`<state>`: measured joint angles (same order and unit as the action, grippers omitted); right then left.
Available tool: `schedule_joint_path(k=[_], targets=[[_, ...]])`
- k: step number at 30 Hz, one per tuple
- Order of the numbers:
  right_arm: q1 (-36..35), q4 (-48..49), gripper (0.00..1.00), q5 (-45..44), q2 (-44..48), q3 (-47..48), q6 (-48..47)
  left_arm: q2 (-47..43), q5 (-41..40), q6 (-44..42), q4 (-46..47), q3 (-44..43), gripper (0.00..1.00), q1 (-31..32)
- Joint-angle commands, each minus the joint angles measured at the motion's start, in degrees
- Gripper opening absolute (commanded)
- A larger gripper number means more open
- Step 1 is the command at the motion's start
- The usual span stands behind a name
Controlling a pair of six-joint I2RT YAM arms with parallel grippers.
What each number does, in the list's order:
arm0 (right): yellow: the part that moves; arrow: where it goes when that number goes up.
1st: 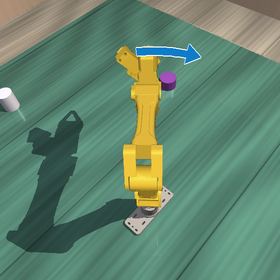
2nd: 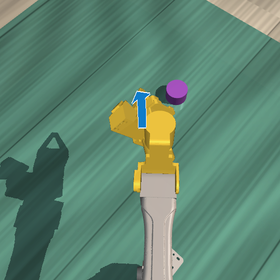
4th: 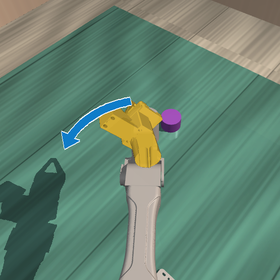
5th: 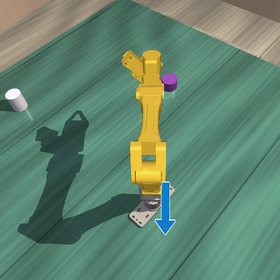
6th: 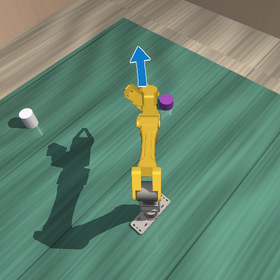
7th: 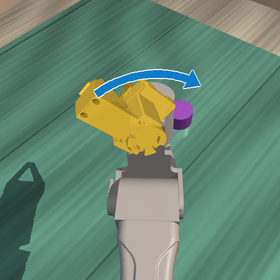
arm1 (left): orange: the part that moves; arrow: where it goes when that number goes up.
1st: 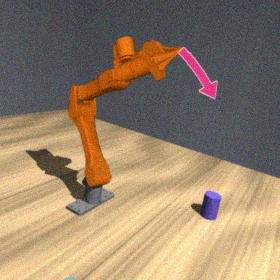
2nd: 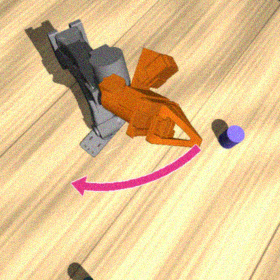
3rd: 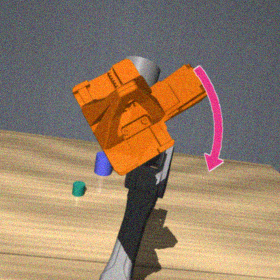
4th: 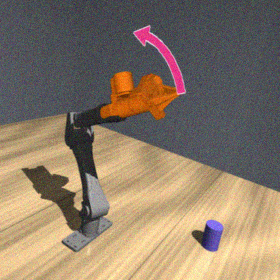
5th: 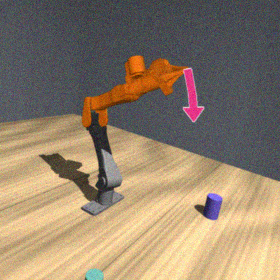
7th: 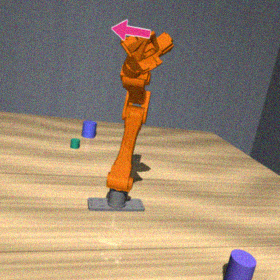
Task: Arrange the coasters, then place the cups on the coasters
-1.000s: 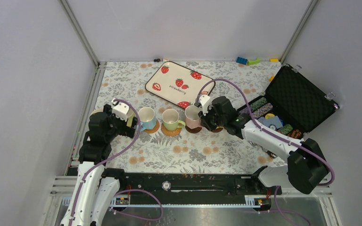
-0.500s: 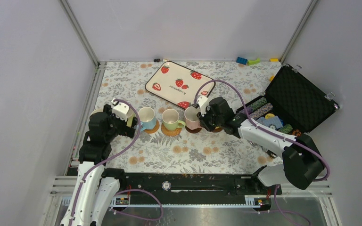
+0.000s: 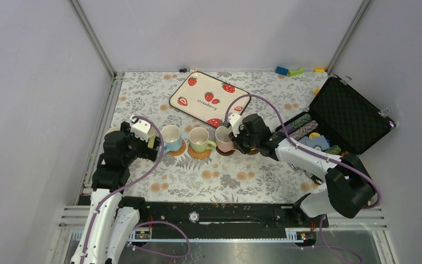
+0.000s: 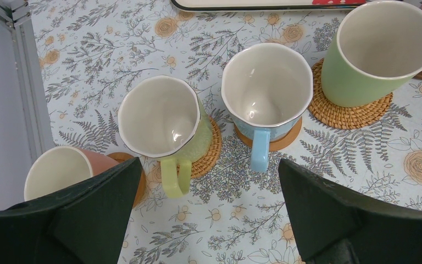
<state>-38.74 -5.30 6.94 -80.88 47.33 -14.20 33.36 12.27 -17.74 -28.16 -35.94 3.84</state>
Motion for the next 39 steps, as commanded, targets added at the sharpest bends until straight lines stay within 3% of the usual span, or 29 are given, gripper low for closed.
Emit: schedule_joint_path(k=[1, 3, 7, 8, 11, 12, 22, 28, 35, 39], targets=[[-0.58, 3.64, 0.0, -0.05, -0.06, 1.74, -0.97, -0.14, 0.74, 0.07, 2.6, 0.44, 0.99, -0.23], [-0.6, 3.59, 0.06, -0.11, -0.12, 1.83, -1.19, -0.14, 0.68, 0.07, 2.59, 0.44, 0.99, -0.24], [-0.59, 2.41, 0.34, 0.81, 0.63, 2.22, -2.45, -0.19, 0.68, -0.01, 2.62, 0.53, 0.99, -0.24], [-0.55, 1.86, 0.45, 1.2, 1.0, 2.36, -2.95, -0.15, 0.77, -0.02, 2.67, 0.6, 0.99, -0.23], [-0.51, -0.89, 0.95, 2.54, 2.69, 3.37, -4.93, -0.17, 0.74, -0.1, 2.71, 0.66, 0.99, -0.3], [-0.59, -1.21, 0.99, 2.52, 3.43, 3.69, -5.28, -0.27, 0.74, -0.08, 2.67, 0.65, 0.99, -0.24], [-0.53, -7.66, 1.0, -1.81, 13.32, 8.91, -8.35, 0.08, 1.29, -0.02, 2.55, 0.39, 0.99, -0.28], [-0.5, -7.25, 1.0, -15.67, 21.48, 11.99, -5.24, 0.08, 1.47, 0.14, 2.11, 0.02, 0.99, -0.24], [-0.46, -1.5, 1.0, -26.52, 41.08, 5.35, -12.55, -1.0, 0.44, -0.19, 1.67, -0.3, 0.99, -0.24], [-0.51, -1.59, 1.0, -30.46, 50.28, -0.75, -13.63, -2.08, -1.99, -1.93, -3.01, -5.2, 0.99, -0.25]])
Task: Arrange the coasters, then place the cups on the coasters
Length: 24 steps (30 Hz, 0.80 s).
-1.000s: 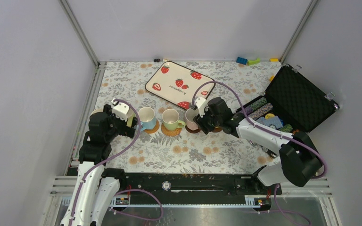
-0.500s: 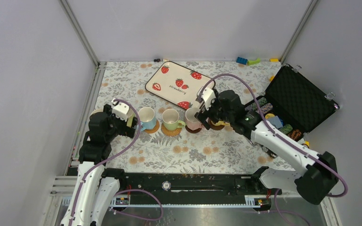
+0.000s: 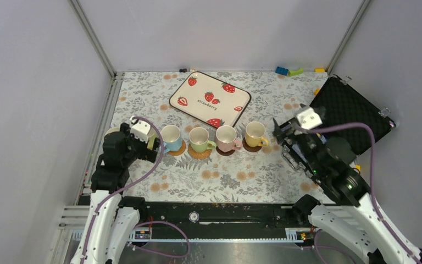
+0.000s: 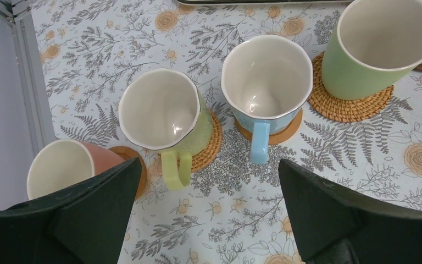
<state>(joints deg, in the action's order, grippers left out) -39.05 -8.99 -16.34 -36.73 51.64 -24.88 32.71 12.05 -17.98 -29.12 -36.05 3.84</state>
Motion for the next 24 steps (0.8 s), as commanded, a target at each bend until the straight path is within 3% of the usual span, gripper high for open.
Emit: schedule_joint_path(k=[1, 7, 11, 15, 24], targets=[[-0.04, 2.09, 1.0, -7.54, 8.6, -6.87, -3.2, -1.45, -2.34, -2.32, -4.03, -6.78, 0.99, -0.23], [1.8, 2.09, 1.0, -10.56, 19.94, -16.58, 0.92, -3.27, -0.96, -2.02, -14.73, -12.6, 0.99, -0.24], [2.26, 2.06, 1.0, -7.67, 24.0, -21.16, 4.38, -5.14, 3.61, 1.63, -13.4, -9.54, 0.99, -0.23], [2.23, 2.07, 1.0, -6.24, 26.18, -24.12, 7.61, -5.72, 0.43, 2.94, -11.42, -8.79, 0.99, -0.26], [2.22, 2.07, 1.0, -6.6, 28.62, -25.3, 8.05, -3.54, 3.83, 2.68, -12.18, -8.51, 0.99, -0.25]])
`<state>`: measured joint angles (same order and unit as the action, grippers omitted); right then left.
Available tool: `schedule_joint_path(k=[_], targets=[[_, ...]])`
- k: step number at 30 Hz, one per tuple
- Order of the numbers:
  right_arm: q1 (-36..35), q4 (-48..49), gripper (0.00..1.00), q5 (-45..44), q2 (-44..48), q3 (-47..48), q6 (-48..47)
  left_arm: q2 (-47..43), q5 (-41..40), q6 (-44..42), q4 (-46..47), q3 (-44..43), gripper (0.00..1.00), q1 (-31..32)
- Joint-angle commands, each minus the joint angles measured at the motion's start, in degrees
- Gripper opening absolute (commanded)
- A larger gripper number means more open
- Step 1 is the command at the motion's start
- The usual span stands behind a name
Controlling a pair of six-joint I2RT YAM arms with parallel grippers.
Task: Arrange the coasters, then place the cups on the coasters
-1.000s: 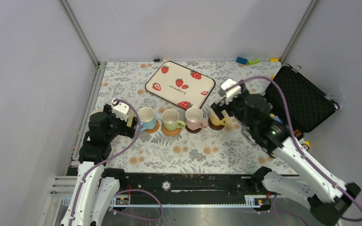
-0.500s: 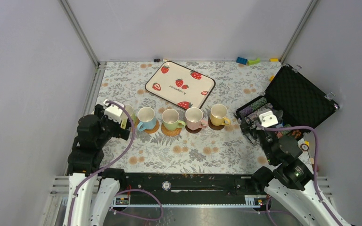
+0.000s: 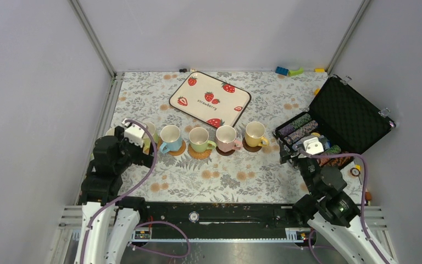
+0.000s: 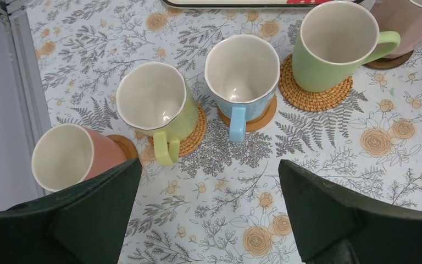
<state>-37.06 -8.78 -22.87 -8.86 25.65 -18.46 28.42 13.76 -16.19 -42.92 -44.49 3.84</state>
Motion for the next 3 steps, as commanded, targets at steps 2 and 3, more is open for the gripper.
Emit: schedule_joint_path(k=[2, 3], targets=[[0.32, 1.88, 1.0, -0.13, 0.68, 0.79, 1.43, 0.76, 2.22, 0.84, 1.54, 0.01, 0.99, -0.23], [0.27, 1.87, 1.0, 0.11, 0.71, 0.85, 1.27, 0.76, 2.28, 0.85, 1.54, 0.0, 0.99, -0.23]])
